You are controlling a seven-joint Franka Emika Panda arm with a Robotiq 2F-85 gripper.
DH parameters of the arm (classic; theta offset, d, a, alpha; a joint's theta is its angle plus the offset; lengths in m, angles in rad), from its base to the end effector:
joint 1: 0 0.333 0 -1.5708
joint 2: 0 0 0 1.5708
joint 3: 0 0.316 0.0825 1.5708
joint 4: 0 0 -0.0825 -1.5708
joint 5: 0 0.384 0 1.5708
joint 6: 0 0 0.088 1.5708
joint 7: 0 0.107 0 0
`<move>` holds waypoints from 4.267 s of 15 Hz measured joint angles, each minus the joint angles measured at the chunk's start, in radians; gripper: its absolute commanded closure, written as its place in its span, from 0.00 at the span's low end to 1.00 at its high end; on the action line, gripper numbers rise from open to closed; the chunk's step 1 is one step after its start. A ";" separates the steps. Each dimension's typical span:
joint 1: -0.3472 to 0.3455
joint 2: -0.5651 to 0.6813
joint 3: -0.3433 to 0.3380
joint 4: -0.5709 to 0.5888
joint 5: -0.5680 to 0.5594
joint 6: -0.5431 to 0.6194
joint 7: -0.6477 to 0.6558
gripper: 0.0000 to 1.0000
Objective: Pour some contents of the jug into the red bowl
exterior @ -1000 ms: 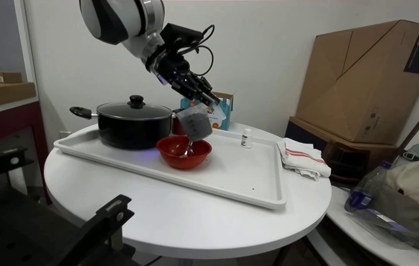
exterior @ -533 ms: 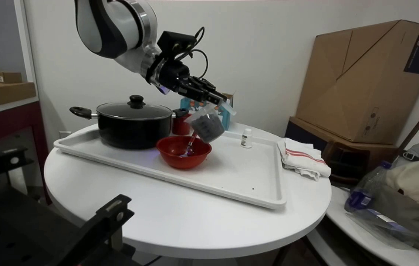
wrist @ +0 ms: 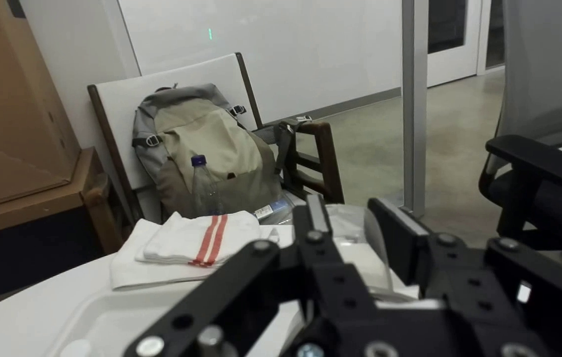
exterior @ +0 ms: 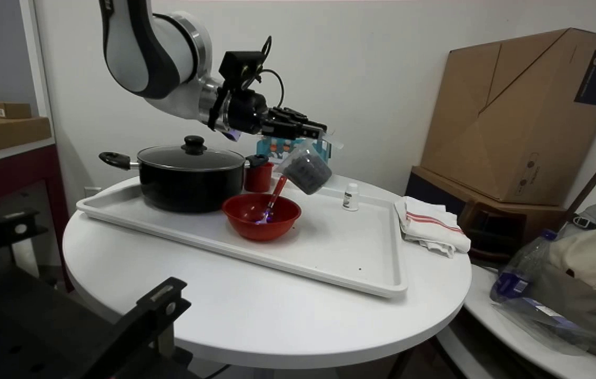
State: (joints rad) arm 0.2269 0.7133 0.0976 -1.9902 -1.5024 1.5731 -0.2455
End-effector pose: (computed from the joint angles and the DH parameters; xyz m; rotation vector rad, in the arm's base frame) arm 0.5415 0.0706 0.1171 1.1991 1.2599 -0.8541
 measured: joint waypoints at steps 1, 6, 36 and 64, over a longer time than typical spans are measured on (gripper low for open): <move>0.004 0.010 0.002 -0.002 -0.019 -0.013 0.013 0.88; 0.023 0.056 0.007 -0.016 -0.112 -0.078 0.072 0.88; 0.044 0.139 0.022 -0.061 -0.426 -0.327 0.229 0.88; -0.069 0.149 0.092 -0.009 -0.159 -0.331 0.090 0.88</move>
State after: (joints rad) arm 0.1577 0.8619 0.1896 -1.9989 -1.6614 1.2421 -0.1552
